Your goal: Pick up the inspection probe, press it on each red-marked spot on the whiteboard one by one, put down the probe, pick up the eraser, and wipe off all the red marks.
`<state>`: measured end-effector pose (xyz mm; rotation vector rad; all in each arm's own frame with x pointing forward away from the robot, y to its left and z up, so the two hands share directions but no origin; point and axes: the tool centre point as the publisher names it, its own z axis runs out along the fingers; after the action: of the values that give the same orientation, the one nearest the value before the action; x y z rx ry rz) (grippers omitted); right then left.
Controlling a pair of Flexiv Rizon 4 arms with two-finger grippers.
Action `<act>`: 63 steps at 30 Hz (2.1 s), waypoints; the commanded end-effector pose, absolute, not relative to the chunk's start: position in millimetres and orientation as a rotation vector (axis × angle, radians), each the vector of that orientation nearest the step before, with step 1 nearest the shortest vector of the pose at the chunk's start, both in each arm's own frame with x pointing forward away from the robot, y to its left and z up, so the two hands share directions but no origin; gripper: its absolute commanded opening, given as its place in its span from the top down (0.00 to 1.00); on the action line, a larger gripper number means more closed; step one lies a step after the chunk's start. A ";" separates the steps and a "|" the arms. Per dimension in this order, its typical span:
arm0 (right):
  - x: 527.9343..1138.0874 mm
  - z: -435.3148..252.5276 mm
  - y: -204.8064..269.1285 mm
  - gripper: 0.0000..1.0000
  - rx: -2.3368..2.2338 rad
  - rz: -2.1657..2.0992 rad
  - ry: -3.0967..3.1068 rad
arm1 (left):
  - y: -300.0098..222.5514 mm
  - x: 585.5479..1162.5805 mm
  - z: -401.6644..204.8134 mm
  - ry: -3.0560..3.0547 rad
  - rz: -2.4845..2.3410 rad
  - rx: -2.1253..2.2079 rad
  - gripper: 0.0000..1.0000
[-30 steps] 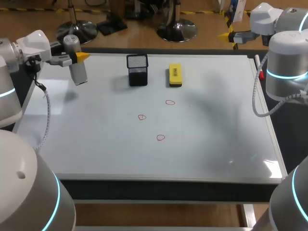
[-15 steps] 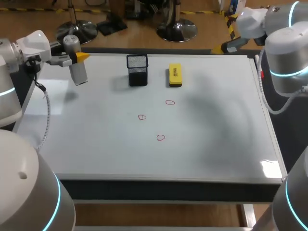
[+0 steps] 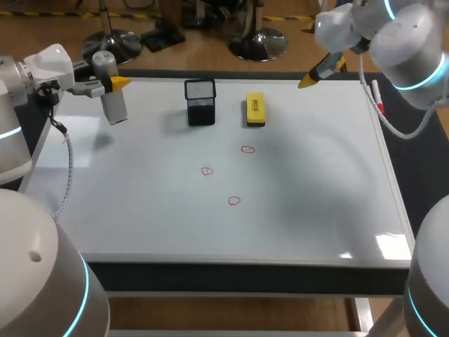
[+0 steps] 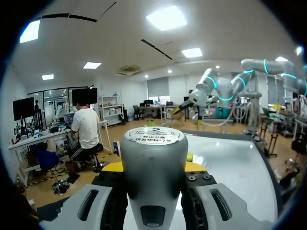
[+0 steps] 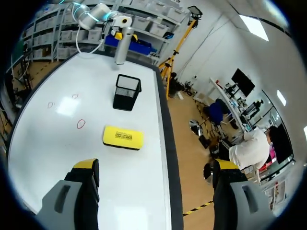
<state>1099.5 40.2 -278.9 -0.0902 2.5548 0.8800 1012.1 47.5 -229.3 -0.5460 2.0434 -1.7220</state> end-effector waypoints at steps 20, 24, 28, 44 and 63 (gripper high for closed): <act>1087.9 -294.8 65.5 0.00 -1.165 0.017 2.841 | 47.1 1012.4 -229.2 2.040 -1.722 -0.545 1.00; 1087.9 -294.8 65.5 0.00 -1.165 0.017 2.841 | 47.1 1012.4 -229.2 2.040 -1.722 -0.545 1.00; 1087.9 -294.8 65.5 0.00 -1.165 0.017 2.841 | 47.1 1012.4 -229.2 2.040 -1.722 -0.545 1.00; 1087.5 -337.9 79.2 0.00 -1.383 0.104 2.764 | 47.1 1012.4 -229.2 2.040 -1.722 -0.545 1.00; 1067.6 -395.5 121.2 0.00 -2.005 -0.015 2.410 | 47.1 1012.4 -229.2 2.040 -1.722 -0.545 1.00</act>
<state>1065.7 113.5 -393.9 -1.9689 2.3965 0.0352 1012.2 47.4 -229.2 -0.5461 2.0435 -1.7225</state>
